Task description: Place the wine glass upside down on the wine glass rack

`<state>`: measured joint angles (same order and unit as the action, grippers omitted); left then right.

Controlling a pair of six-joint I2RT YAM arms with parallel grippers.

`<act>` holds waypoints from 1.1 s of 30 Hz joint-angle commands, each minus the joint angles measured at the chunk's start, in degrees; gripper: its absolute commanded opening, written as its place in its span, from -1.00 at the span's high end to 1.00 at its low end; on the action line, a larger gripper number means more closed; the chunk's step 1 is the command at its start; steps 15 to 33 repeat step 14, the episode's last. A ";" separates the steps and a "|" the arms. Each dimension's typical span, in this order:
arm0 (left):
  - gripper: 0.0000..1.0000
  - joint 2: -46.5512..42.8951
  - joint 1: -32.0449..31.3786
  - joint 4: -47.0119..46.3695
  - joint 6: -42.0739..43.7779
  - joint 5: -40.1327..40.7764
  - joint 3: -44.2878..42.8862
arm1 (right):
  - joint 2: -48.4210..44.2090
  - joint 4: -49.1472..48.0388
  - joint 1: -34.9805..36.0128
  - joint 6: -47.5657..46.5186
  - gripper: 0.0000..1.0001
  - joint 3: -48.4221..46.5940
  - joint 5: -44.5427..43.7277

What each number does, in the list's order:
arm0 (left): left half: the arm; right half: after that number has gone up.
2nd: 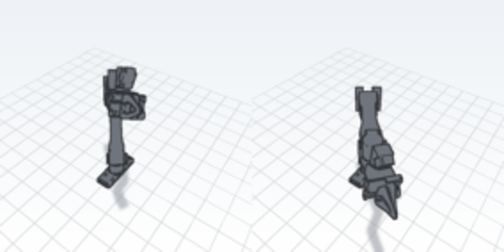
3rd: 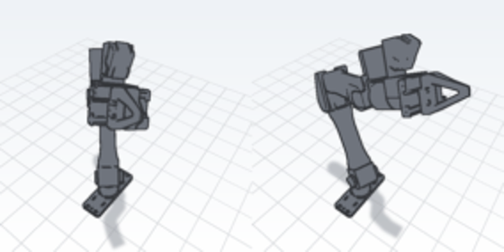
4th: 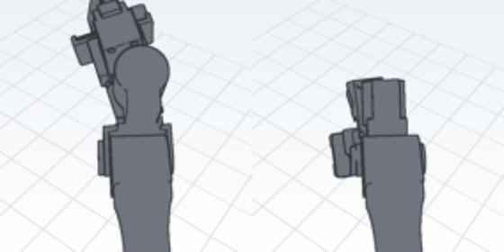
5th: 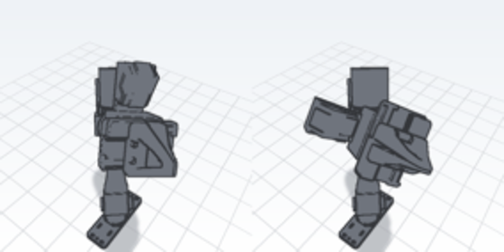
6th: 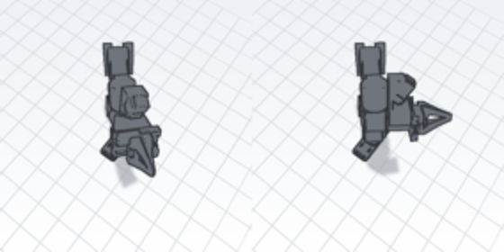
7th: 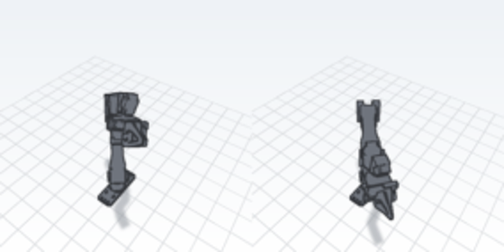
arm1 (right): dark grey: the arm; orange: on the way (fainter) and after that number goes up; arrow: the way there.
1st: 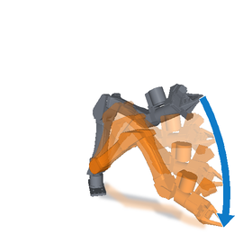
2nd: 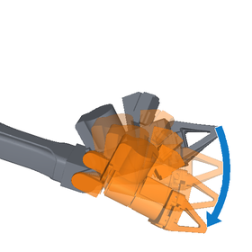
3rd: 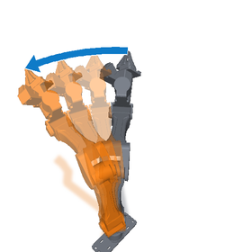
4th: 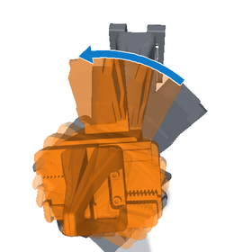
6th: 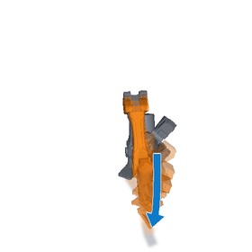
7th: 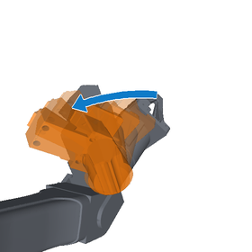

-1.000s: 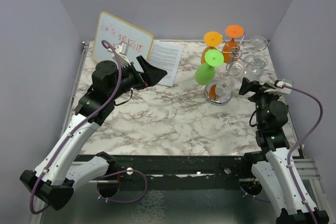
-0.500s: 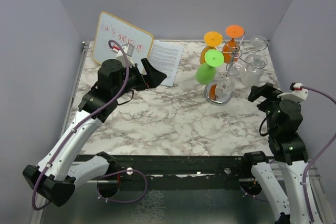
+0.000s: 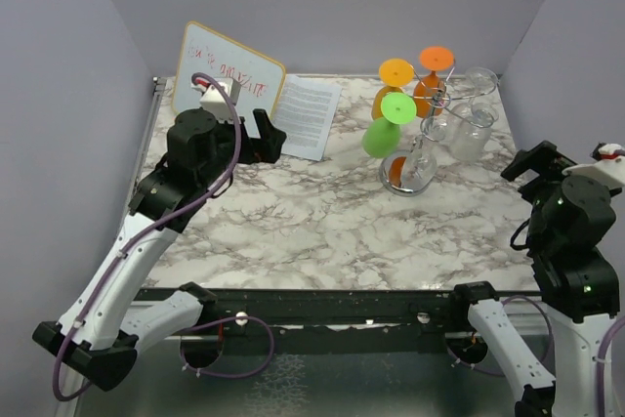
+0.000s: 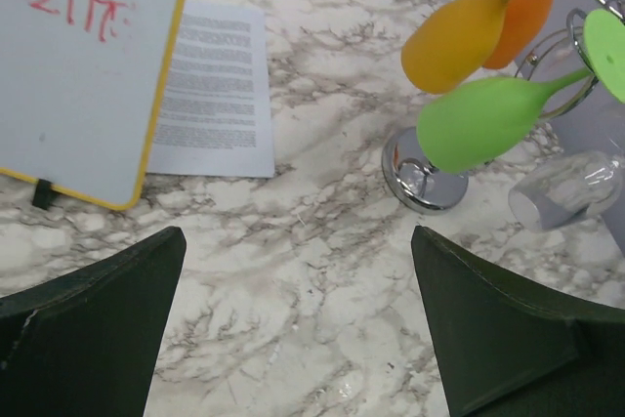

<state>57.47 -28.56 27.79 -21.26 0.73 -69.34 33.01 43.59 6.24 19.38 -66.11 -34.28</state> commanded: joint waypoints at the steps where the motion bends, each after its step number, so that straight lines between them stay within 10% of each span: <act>1: -0.98 -4.23 0.23 2.43 8.30 7.39 -4.35 | 0.81 0.64 -0.17 -6.08 -0.93 -5.27 -4.90; 33: -0.98 -6.86 0.17 7.32 10.88 14.28 -9.99 | -2.89 -2.83 -0.17 -10.73 -0.94 -4.50 -6.87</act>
